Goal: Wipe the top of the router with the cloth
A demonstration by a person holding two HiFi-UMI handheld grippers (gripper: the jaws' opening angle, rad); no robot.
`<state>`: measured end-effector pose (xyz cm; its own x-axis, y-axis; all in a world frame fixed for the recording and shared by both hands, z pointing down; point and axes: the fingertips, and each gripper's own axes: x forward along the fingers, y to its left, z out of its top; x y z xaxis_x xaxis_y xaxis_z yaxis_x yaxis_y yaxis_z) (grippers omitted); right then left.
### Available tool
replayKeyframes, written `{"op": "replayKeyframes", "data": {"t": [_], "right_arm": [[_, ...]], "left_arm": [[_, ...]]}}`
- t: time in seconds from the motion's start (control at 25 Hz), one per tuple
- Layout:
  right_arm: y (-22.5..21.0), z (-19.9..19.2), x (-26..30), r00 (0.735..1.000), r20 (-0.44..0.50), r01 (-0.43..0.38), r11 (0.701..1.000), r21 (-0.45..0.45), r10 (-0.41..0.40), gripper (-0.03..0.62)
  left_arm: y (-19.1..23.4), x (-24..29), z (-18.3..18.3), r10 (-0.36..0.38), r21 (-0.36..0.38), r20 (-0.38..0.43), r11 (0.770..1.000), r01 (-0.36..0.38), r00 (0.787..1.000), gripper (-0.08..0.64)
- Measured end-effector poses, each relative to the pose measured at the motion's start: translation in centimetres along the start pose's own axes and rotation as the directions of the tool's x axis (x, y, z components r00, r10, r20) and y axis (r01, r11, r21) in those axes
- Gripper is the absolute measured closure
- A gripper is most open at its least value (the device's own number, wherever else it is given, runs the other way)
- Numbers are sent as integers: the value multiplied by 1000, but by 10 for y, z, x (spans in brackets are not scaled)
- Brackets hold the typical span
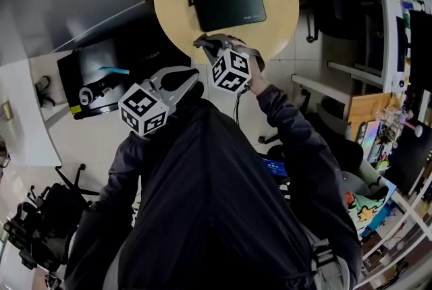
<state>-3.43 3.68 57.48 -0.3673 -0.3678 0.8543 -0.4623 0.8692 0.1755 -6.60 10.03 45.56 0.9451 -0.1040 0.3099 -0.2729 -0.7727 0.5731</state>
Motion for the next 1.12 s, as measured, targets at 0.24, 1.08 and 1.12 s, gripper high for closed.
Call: {"op": "replayKeyframes", "data": {"t": [0.24,1.08,1.12], "right_arm": [[-64,18,79,981,-187,-4,967,-256,-46,560],[13,-31,103,933,-341,-94,837,-539,-115,560],[15,-29,102,944,-308,-68,843,-534,-119,560]], "left_arm": [[41,-23,23,65,-35,57,997,-63,996,560],[75,-22,44,31,-10,46,999,-31,998,560],[73,-21,43,33,-9,40,999,-33,999,560]]}}
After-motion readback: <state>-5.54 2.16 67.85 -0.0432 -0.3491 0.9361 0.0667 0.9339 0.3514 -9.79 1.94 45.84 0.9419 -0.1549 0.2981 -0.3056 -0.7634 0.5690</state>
